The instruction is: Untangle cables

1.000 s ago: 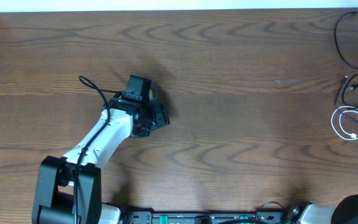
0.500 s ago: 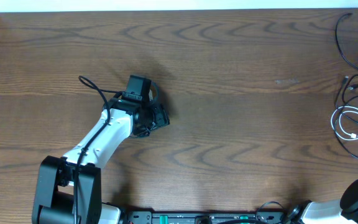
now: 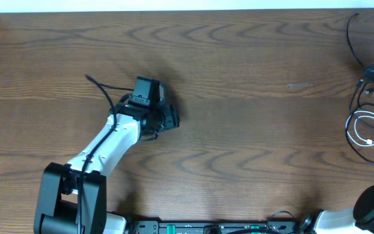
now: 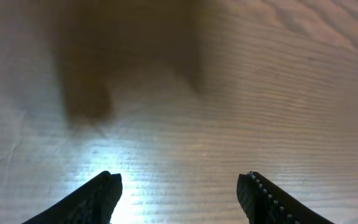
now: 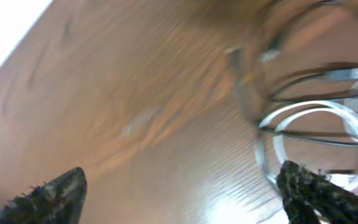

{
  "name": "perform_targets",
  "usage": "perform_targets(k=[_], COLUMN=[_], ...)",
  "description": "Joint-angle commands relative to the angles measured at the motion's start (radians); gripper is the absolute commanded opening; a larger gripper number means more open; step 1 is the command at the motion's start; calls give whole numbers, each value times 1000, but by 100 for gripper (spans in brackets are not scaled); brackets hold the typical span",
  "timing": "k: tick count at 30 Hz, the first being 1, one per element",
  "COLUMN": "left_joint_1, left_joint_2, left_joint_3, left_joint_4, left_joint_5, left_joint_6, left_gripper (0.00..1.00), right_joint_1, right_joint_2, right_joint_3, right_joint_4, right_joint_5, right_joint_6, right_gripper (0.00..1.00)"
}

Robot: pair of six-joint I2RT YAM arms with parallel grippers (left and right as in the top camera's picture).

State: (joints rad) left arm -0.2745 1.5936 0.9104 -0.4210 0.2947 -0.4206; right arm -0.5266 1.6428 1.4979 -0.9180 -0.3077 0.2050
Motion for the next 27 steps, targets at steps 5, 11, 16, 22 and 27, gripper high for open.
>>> perform_targets(k=[5, 11, 16, 22, 27], left_joint_1=[-69, -40, -6, 24, 27], left_joint_2=[2, 2, 2, 0, -11], left_joint_3=[0, 67, 144, 157, 149], left_joint_4=[-52, -234, -394, -528, -595], left_joint_5=[-218, -256, -254, -250, -250], left_joint_6=[166, 165, 164, 158, 158], left_gripper=[71, 79, 85, 87, 87], right_joint_1=[232, 401, 484, 516, 519], right_joint_2=[-4, -4, -4, -4, -5], right_joint_3=[11, -11, -66, -195, -300], right_joint_4=[-100, -156, -156, -156, -149], right_joint_5=[90, 250, 249, 248, 218], right_joint_6=[-171, -186, -145, -111, -89], right_gripper=[99, 99, 99, 99, 99])
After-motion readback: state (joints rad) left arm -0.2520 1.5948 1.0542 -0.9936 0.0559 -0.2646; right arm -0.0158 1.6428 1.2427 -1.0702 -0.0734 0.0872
